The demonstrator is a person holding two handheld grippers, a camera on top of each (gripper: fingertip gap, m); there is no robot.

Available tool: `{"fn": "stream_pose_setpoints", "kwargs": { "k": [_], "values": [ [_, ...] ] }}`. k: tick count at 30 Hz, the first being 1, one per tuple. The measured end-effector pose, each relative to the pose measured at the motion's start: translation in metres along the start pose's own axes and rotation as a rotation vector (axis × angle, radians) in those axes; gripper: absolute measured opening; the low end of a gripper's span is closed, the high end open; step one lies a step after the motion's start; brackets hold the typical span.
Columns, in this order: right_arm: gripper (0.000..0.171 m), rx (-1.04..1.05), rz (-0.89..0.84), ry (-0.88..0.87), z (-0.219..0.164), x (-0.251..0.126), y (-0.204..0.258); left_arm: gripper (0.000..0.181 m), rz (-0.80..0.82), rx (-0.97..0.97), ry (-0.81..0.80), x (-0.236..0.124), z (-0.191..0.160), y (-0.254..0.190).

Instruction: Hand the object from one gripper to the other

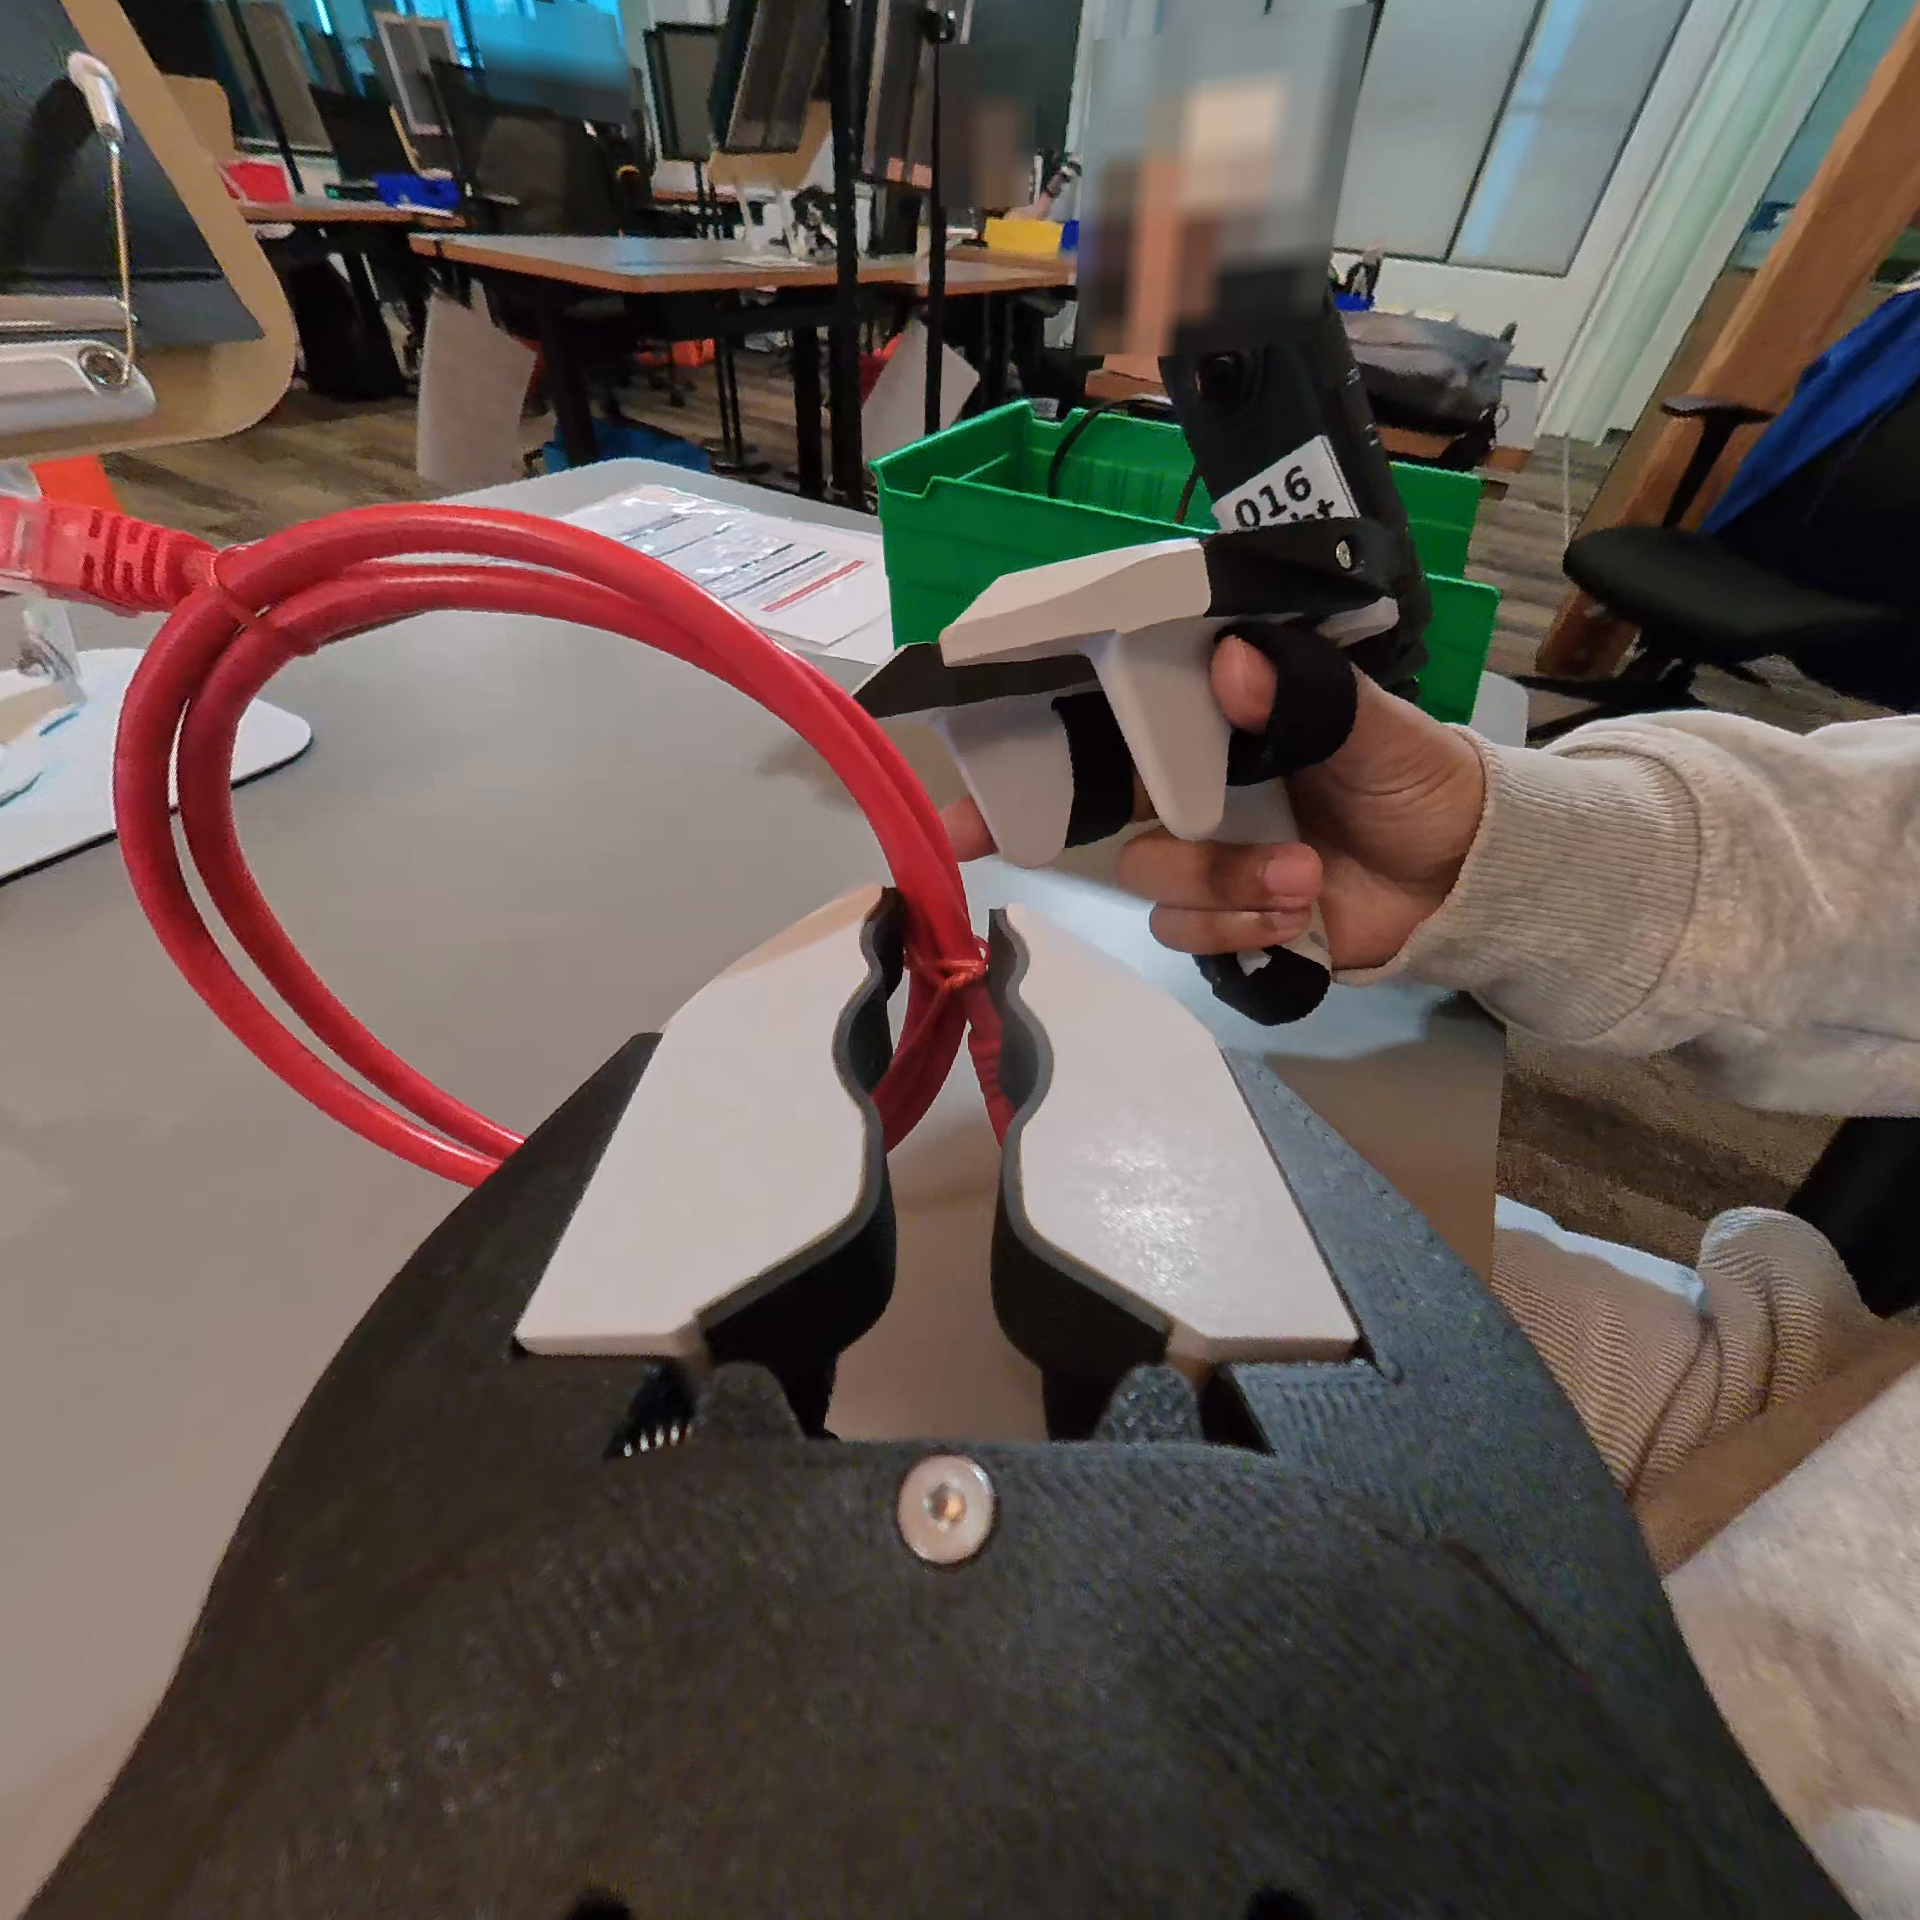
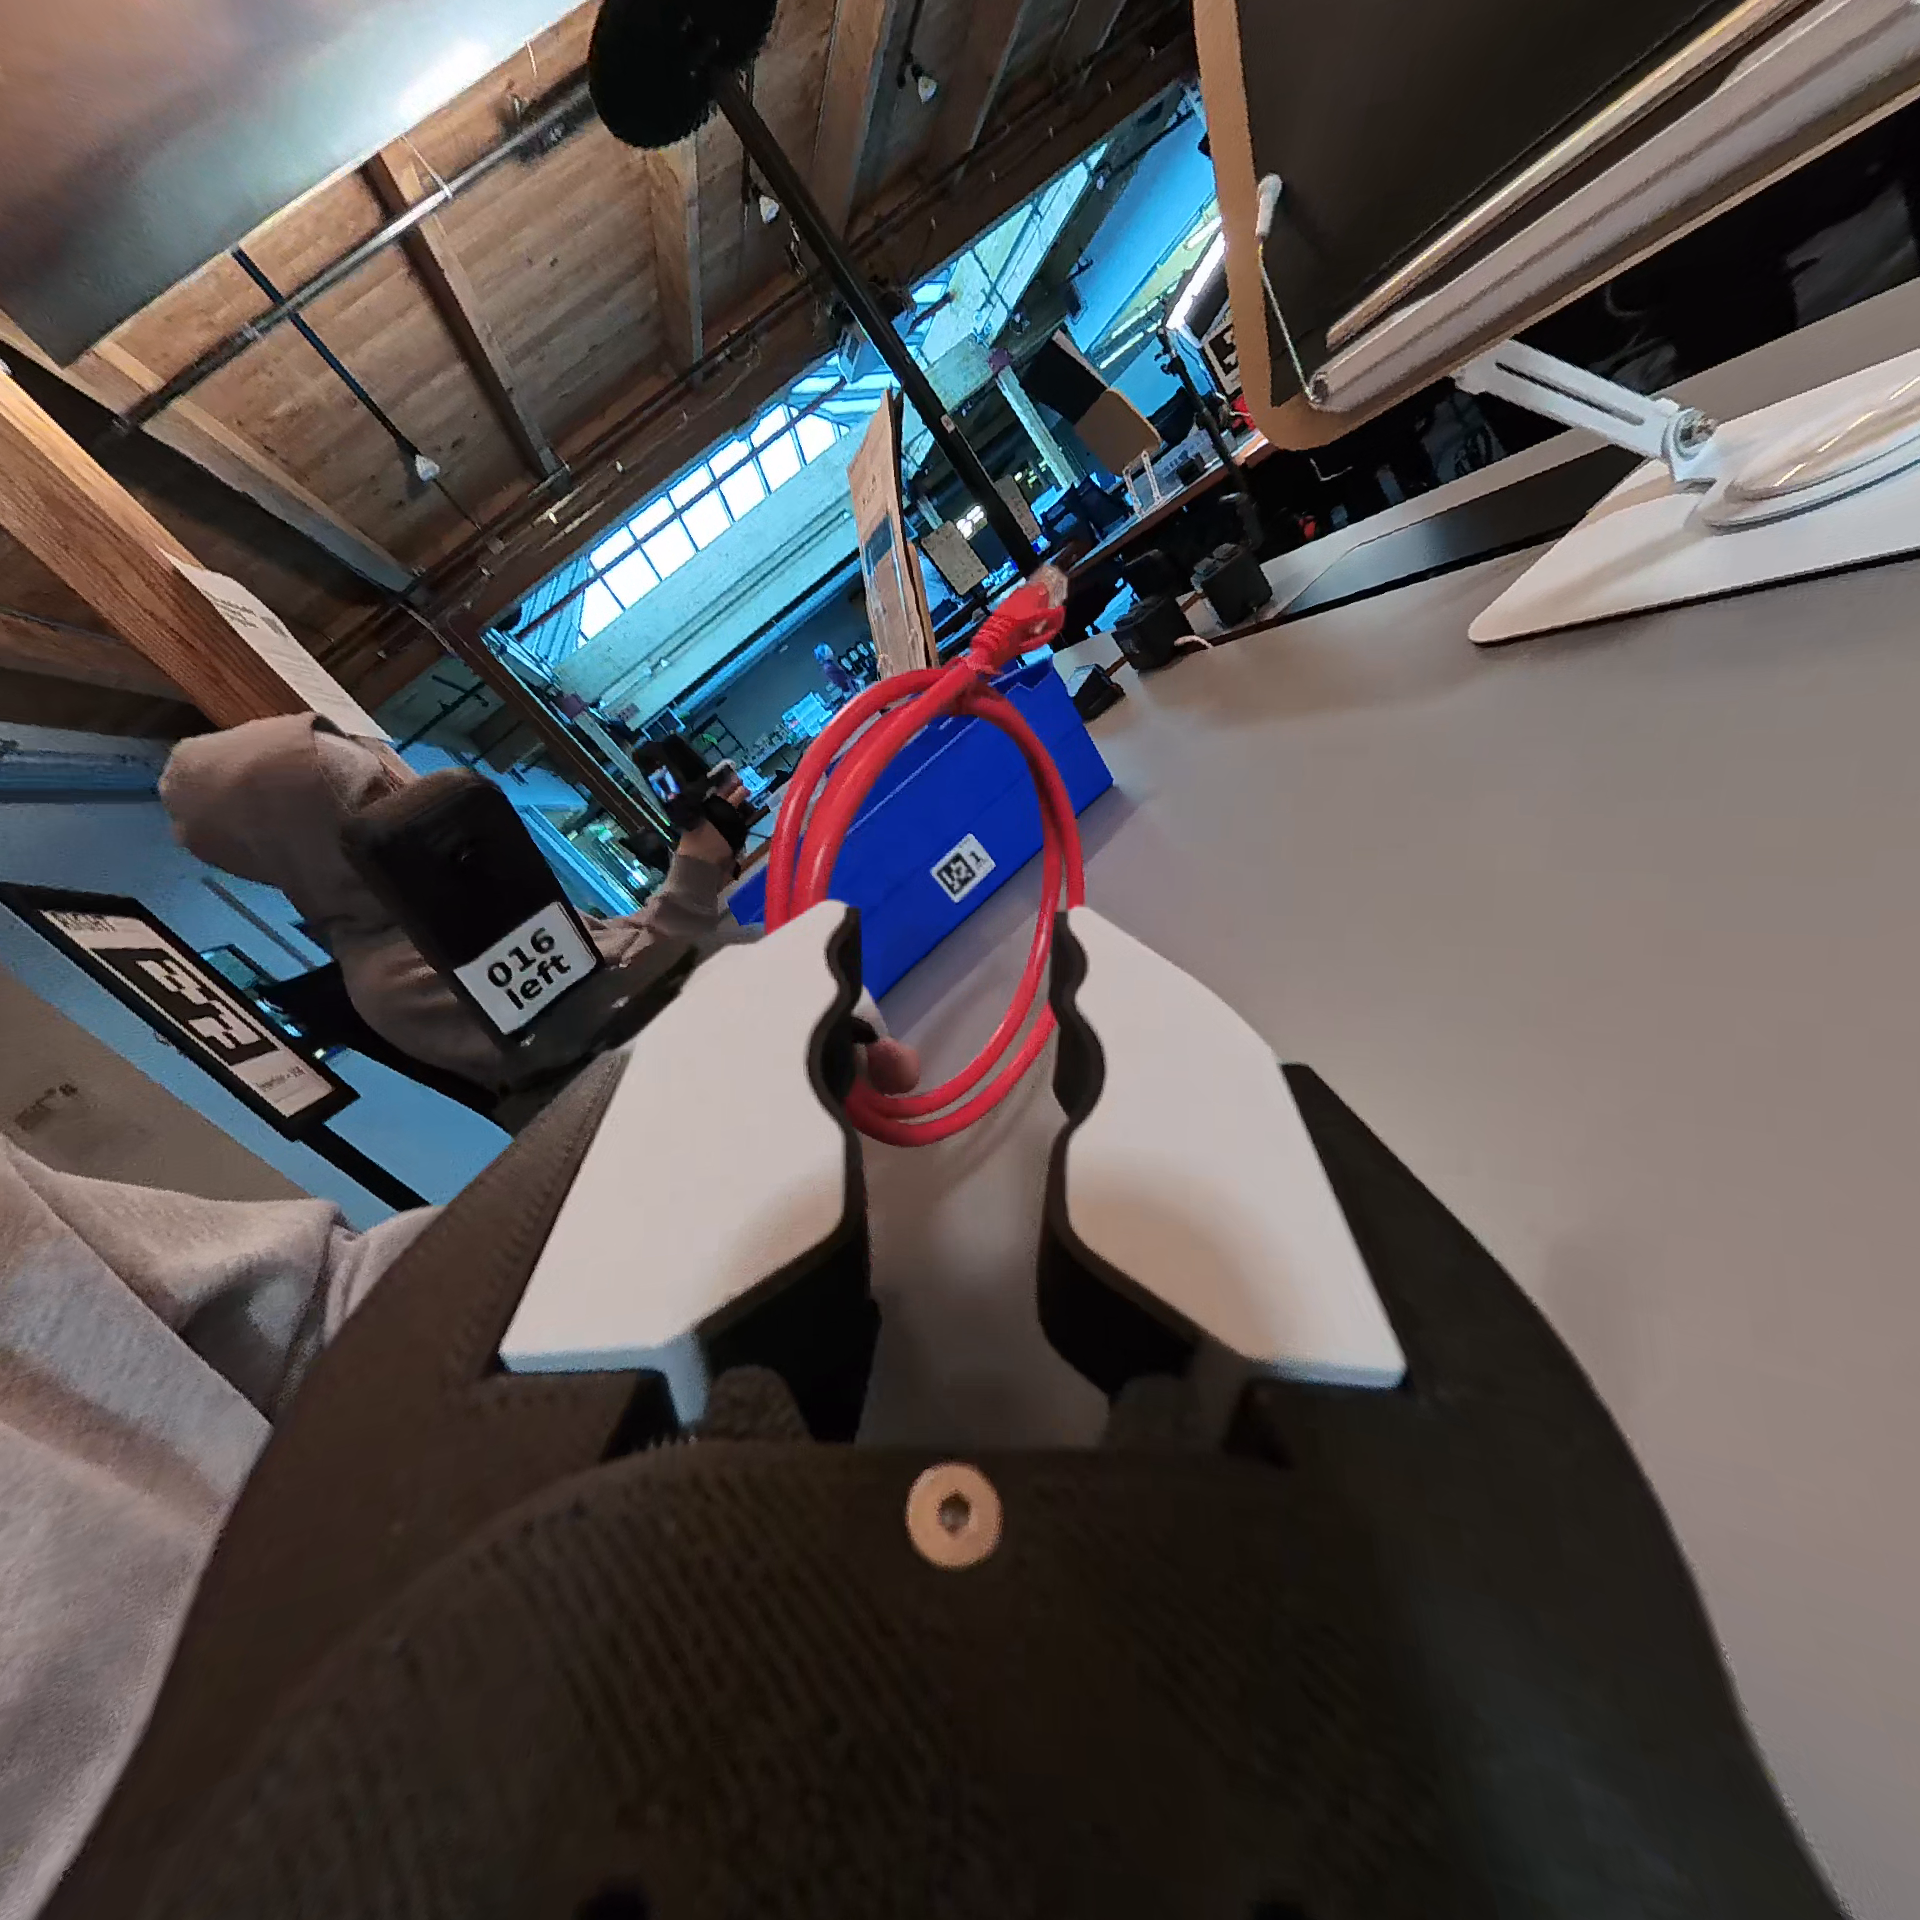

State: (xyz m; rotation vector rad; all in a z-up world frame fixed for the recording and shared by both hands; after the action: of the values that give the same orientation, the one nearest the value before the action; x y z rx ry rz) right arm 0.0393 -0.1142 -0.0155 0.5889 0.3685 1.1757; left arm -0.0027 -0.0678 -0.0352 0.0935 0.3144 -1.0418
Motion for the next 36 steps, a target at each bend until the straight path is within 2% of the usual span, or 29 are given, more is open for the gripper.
{"fn": "stream_pose_setpoints", "kwargs": {
  "k": [5, 10, 16, 25, 36],
  "values": [
    [0.035, -0.05, -0.006, 0.057, -0.013, -0.017, 0.008, 0.016, -0.014, -0.021, -0.043, -0.012, -0.005, -0.015],
    [0.034, -0.242, -0.017, 0.22, -0.04, -0.028, 0.014, 0.015, 0.018, -0.011, -0.033, -0.026, -0.014, -0.035],
    [0.035, -0.145, 0.014, 0.154, -0.04, -0.052, 0.032, 0.015, 0.019, -0.02, -0.069, -0.038, -0.013, -0.069],
    [0.035, -0.173, -0.007, 0.155, -0.056, -0.085, 0.057, 0.015, 0.061, -0.012, -0.075, -0.059, -0.025, -0.113],
    [0.033, -0.248, 0.003, 0.19, -0.057, -0.075, 0.057, 0.015, 0.114, 0.04, -0.054, -0.07, -0.033, -0.127]
  ]
}}
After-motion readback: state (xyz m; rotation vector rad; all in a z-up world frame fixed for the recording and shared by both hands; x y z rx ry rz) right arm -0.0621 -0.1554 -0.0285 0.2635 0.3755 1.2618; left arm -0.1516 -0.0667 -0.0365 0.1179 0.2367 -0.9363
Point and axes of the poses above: each gripper's, where its closed fingertips meet, x out along the fingers, z out of its top, y = z × x across the jaws, the point moved 1 cm from there along -x, back along the fingers, and after that the axes turned 7 degrees about y, right-handed, at the moved point
